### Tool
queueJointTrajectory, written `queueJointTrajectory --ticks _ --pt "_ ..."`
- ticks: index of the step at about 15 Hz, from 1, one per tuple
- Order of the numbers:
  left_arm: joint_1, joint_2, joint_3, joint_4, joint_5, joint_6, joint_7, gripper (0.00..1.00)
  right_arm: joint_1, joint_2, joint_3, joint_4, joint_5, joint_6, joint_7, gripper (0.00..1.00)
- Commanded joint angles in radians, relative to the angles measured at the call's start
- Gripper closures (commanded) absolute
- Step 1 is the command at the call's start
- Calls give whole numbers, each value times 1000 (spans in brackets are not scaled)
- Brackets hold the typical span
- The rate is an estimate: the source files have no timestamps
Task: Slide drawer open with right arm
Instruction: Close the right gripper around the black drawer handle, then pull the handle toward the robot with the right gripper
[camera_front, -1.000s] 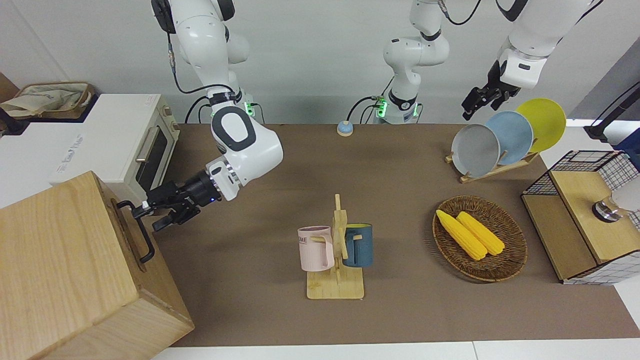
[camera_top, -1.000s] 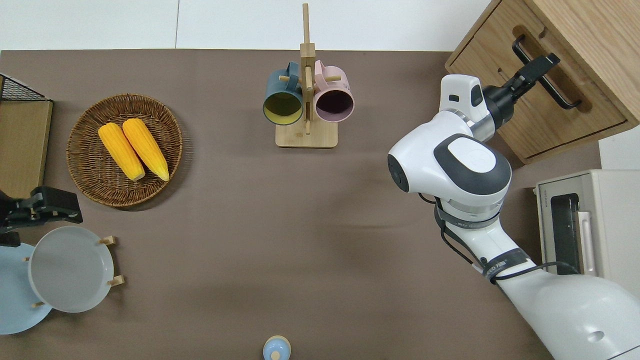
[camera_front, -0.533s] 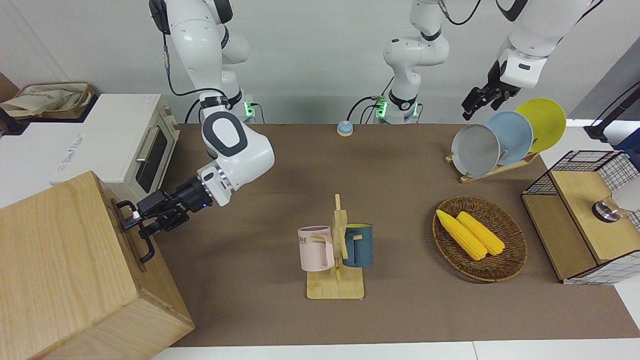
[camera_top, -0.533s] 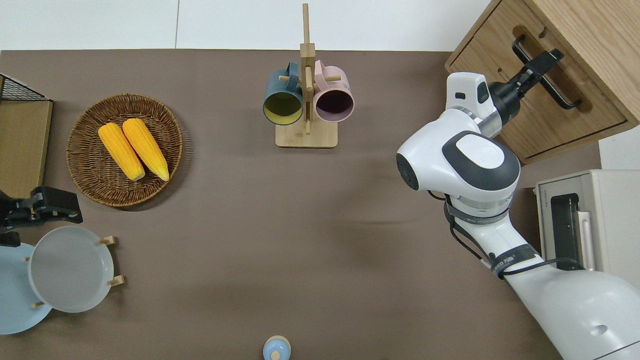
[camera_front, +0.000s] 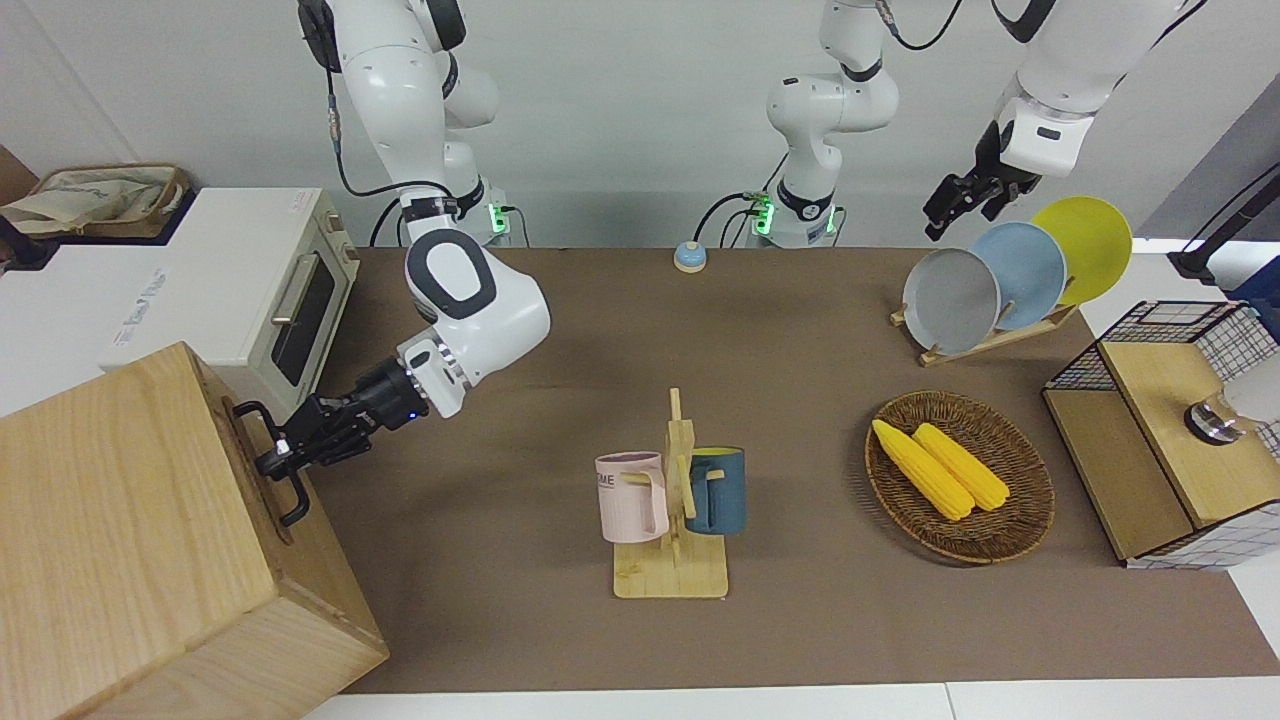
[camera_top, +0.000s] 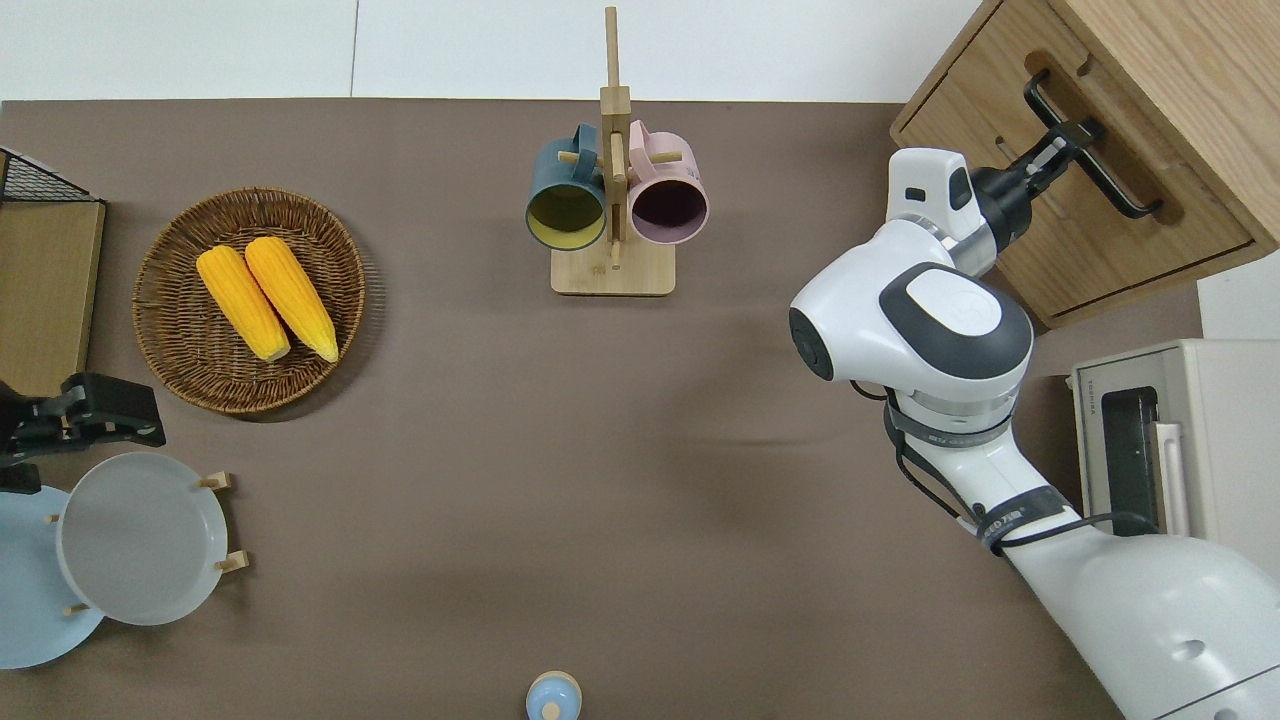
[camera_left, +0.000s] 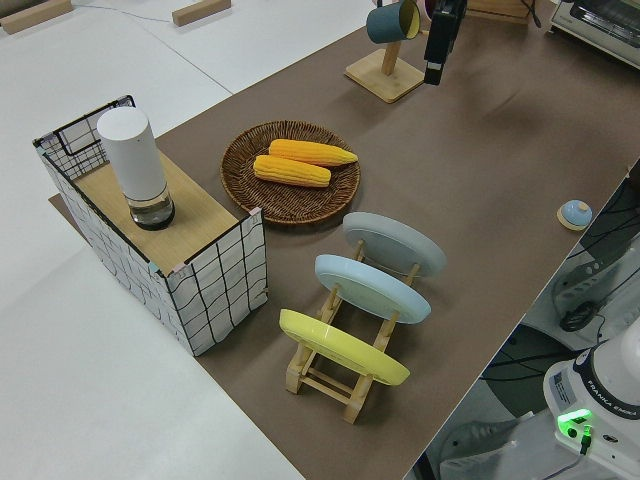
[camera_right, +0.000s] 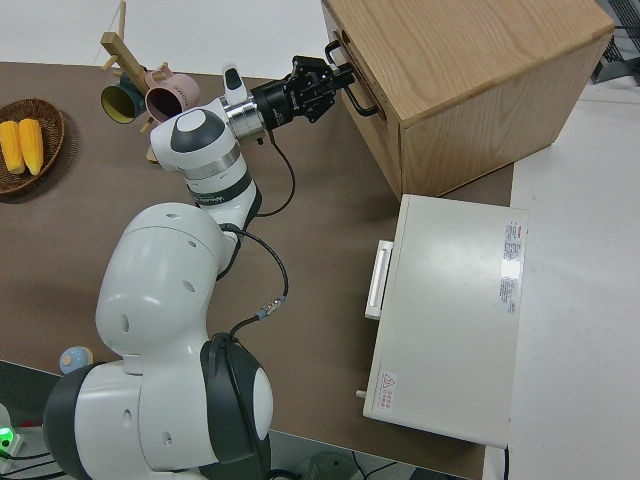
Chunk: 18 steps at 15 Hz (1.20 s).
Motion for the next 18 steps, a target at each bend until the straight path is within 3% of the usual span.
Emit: queueJointTrajectory --ticks 1,3,9,14,18 --pt "-4 -8 5 0 -4 -2 10 7 -1 4 14 18 -2 -1 -23 1000" --pt "-4 -8 5 0 -4 -2 10 7 5 3 17 18 18 -15 -23 1000" --pt "-4 -8 5 0 -4 -2 10 7 24 1 91 18 80 -142 -24 1000" --pt "-4 -8 5 0 -4 -2 10 7 42 0 172 18 143 -257 -29 1000" --pt "-4 -8 5 0 -4 -2 10 7 45 0 255 20 176 -347 -31 1000"
